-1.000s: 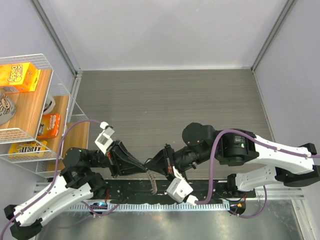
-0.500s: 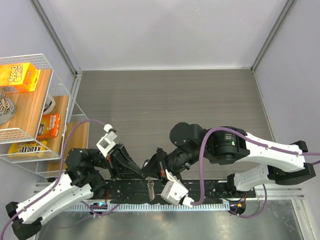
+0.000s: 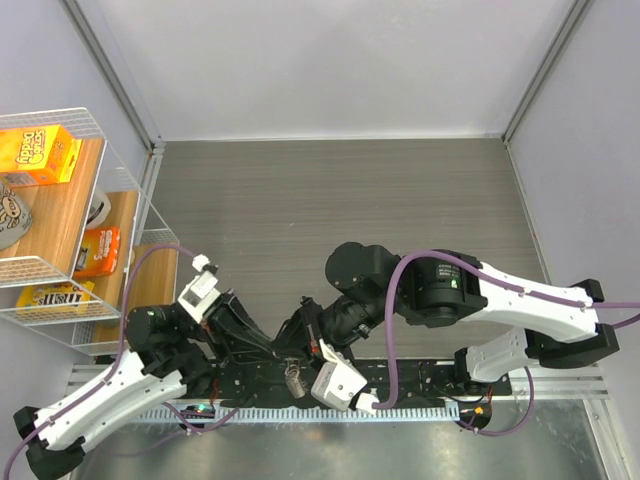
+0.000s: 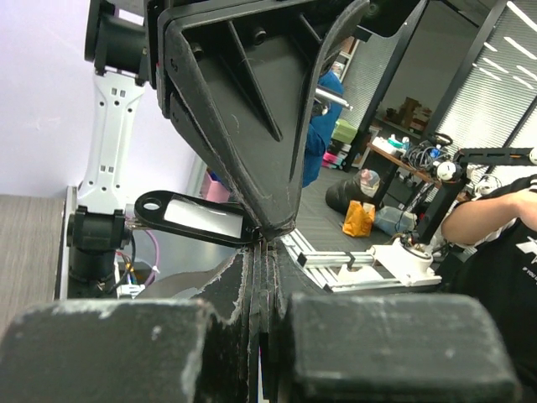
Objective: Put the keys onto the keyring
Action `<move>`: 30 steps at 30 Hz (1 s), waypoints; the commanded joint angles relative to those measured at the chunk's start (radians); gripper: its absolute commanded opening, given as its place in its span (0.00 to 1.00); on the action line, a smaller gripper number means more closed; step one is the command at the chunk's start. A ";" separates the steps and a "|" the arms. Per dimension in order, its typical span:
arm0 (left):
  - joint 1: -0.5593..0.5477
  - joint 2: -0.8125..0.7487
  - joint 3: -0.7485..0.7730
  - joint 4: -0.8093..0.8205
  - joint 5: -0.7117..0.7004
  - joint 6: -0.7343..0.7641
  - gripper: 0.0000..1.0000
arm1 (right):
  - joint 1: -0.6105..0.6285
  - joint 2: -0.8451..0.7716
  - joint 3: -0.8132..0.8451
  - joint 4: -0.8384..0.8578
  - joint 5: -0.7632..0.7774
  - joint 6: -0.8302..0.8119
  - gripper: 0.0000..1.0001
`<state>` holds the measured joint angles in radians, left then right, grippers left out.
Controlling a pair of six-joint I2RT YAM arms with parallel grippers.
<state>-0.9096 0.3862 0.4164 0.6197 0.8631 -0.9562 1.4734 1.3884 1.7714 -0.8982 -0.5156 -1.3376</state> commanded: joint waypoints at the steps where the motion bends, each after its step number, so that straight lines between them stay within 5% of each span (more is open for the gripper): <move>1: -0.002 -0.039 -0.011 0.107 -0.024 0.036 0.00 | -0.002 0.032 0.051 0.091 0.029 -0.020 0.13; 14: -0.002 -0.090 -0.030 0.112 -0.072 0.083 0.00 | -0.002 0.049 0.074 0.102 0.045 -0.023 0.30; 30: -0.002 -0.144 -0.053 0.135 -0.154 0.112 0.00 | -0.001 0.027 0.068 0.073 0.081 -0.044 0.32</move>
<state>-0.9096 0.2630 0.3557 0.6693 0.7471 -0.8619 1.4773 1.4277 1.8141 -0.8371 -0.4767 -1.3651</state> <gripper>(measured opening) 0.033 0.309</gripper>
